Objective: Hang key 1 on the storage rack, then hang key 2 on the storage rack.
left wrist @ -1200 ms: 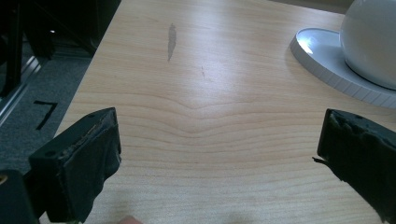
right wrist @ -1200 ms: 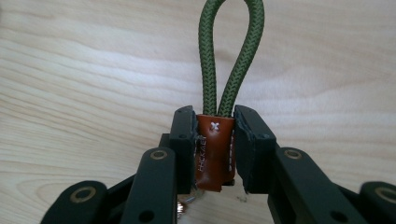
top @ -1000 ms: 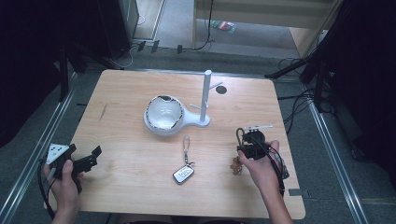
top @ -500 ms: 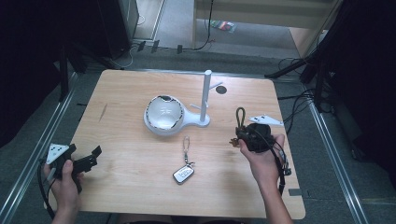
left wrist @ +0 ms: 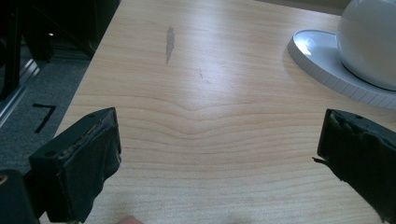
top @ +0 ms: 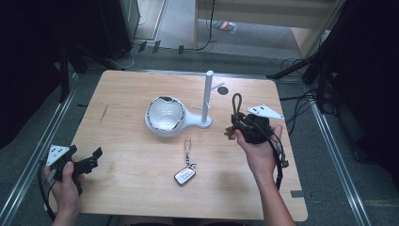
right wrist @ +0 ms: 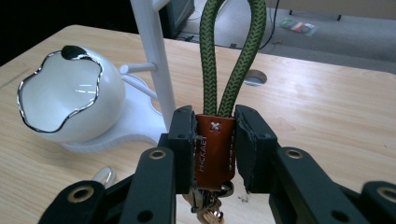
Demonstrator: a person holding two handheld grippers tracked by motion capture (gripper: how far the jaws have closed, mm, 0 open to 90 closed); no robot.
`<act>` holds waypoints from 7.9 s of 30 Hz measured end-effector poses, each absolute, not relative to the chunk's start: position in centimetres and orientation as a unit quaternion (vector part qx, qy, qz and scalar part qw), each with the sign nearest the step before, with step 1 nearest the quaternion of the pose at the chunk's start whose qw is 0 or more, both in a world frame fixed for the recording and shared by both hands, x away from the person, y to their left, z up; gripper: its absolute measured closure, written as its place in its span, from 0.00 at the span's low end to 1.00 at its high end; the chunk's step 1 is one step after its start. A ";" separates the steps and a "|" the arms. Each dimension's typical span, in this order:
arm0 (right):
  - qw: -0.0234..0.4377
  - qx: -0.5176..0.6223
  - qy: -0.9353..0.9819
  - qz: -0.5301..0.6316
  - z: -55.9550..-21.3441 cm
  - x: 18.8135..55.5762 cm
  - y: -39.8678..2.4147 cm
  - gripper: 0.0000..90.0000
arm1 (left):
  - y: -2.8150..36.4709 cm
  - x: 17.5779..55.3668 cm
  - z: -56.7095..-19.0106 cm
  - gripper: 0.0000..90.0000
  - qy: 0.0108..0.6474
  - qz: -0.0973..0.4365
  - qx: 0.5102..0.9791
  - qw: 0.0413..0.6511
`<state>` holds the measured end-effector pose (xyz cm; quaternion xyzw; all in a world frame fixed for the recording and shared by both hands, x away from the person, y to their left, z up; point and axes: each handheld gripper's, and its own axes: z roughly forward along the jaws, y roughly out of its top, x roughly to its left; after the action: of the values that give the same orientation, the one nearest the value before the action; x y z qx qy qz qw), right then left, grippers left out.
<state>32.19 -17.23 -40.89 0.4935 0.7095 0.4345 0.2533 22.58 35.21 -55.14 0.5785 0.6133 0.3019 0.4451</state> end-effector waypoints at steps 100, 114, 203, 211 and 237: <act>0.212 0.509 0.764 0.336 -45.2 32.6 -16.0 0.35 | 34.7 22.6 -55.1 0.00 0.609 0.311 0.592 0.426; 0.198 0.501 0.784 0.309 -46.2 31.2 -15.8 0.38 | 34.7 22.6 -55.1 0.00 0.608 0.310 0.595 0.425; 0.086 0.457 0.862 0.201 -51.7 30.7 -2.7 0.87 | 34.6 22.8 -55.1 0.00 0.609 0.308 0.596 0.422; 0.098 0.454 0.863 0.201 -51.7 30.4 -2.6 0.93 | 34.6 22.8 -55.1 0.00 0.610 0.309 0.596 0.422; 0.162 0.465 0.809 0.321 -47.8 28.8 -5.5 0.93 | 34.6 22.8 -55.1 0.00 0.609 0.310 0.596 0.422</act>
<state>28.75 -5.54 -47.80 0.4653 0.8088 0.3212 0.1616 22.79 34.64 -55.07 0.5960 0.6088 0.3099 0.4221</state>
